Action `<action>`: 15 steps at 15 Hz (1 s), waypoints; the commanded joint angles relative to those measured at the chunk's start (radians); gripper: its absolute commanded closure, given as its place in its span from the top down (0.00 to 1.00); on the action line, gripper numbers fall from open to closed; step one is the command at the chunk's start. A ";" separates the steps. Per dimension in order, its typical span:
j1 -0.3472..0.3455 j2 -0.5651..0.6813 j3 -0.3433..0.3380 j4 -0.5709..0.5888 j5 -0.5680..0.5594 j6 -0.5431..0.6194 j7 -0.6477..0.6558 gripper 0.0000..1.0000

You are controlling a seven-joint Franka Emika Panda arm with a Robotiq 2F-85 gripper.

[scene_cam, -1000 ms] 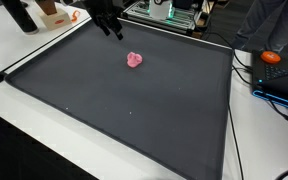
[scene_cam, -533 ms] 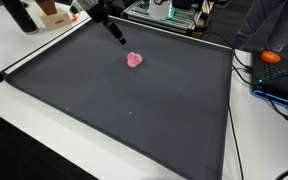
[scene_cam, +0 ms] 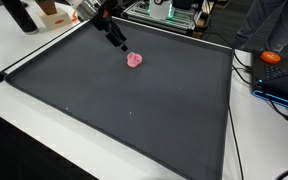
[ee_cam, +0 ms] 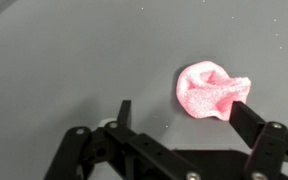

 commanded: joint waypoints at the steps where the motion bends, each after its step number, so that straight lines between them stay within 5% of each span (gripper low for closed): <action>1: -0.003 0.035 -0.016 0.028 0.043 -0.025 0.053 1.00; 15: 0.041 0.119 -0.015 0.161 -0.061 -0.041 0.079 1.00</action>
